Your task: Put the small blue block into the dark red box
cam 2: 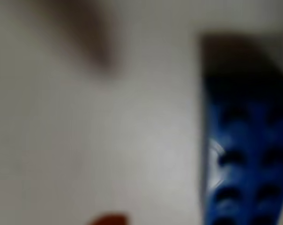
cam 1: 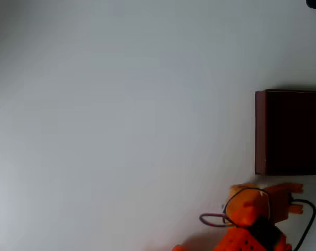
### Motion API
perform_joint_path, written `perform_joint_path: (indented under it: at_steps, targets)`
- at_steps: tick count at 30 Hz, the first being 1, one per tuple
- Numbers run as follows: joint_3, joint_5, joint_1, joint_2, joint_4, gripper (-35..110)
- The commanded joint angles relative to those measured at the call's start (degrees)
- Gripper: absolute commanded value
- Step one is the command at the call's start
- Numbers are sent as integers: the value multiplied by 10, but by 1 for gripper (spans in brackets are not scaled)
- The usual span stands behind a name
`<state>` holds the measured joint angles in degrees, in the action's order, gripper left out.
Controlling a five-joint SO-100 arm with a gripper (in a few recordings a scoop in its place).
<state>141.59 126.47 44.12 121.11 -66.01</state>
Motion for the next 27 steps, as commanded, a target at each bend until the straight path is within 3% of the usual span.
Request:
perform_joint_path:
  at_steps: [1, 16, 23, 27]
  targets:
    - [3, -6, 12, 0, -1, 19]
    - [40, -34, 36, -19, 47, 17]
    - [43, -74, 43, -46, 81, 1]
    - [53, -96, 50, -42, 94, 0]
